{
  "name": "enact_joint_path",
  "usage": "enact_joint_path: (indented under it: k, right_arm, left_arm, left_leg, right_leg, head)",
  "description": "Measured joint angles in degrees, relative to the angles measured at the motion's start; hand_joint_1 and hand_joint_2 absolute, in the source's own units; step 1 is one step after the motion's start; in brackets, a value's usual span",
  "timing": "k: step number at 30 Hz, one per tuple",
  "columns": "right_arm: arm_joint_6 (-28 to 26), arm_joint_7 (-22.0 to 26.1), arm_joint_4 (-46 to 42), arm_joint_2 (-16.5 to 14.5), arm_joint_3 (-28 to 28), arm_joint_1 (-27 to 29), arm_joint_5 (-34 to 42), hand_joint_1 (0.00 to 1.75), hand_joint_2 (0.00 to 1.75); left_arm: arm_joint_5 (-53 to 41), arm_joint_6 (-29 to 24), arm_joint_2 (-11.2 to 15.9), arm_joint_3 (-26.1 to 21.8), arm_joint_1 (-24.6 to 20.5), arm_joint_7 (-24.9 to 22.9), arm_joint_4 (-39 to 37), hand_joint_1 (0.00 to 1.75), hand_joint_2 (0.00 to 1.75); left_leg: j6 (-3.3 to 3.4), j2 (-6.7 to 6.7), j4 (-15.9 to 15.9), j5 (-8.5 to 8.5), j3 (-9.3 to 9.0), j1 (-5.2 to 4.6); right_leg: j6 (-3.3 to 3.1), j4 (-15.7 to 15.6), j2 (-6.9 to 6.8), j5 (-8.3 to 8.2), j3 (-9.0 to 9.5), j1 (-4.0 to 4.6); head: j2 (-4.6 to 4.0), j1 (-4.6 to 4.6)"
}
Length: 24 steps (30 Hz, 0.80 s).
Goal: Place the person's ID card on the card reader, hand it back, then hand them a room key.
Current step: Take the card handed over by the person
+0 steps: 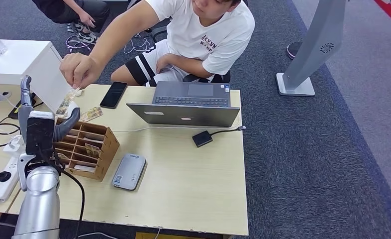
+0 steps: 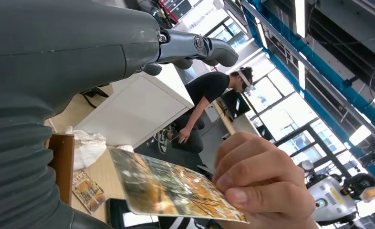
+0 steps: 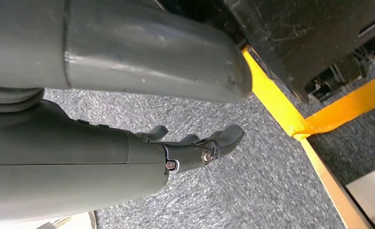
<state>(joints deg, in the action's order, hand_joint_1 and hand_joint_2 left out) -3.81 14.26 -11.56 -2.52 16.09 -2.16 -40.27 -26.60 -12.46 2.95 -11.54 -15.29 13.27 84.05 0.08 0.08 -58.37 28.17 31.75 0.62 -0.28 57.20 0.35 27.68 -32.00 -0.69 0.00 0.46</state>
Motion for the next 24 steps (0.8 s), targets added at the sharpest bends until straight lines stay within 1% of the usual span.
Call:
enact_joint_path:
  k: [18,21,24]
  right_arm:
    - [2.4,-5.45,-0.61,0.62,4.33,-1.6,-2.33,0.0,0.0]
    - [2.69,-6.47,-0.74,0.69,4.96,-1.8,-2.92,0.0,0.0]
    - [2.77,-7.13,-0.87,0.74,5.36,-1.89,-3.05,0.0,0.0]
  left_arm:
    - [-24.29,-0.22,10.82,16.02,-13.41,-15.19,-11.56,0.0,1.75]
    - [-27.99,-0.05,12.11,17.9,-15.0,-17.42,-13.09,0.0,1.75]
    - [-29.64,0.25,12.83,18.88,-15.8,-18.41,-14.34,0.0,1.75]
  left_leg:
    - [-0.02,0.01,-0.01,-0.06,0.01,0.0]
    - [-0.02,0.01,-0.01,-0.06,0.01,0.0]
    - [-0.03,0.01,-0.01,-0.06,0.01,0.0]
  right_leg:
    - [0.01,0.03,0.02,-0.04,-0.01,0.0]
    - [0.02,0.03,0.02,-0.05,-0.01,0.0]
    - [0.02,0.03,0.02,-0.05,-0.01,0.0]
  head:
    - [0.0,-0.01]
    - [0.0,-0.01]
    - [0.0,0.0]
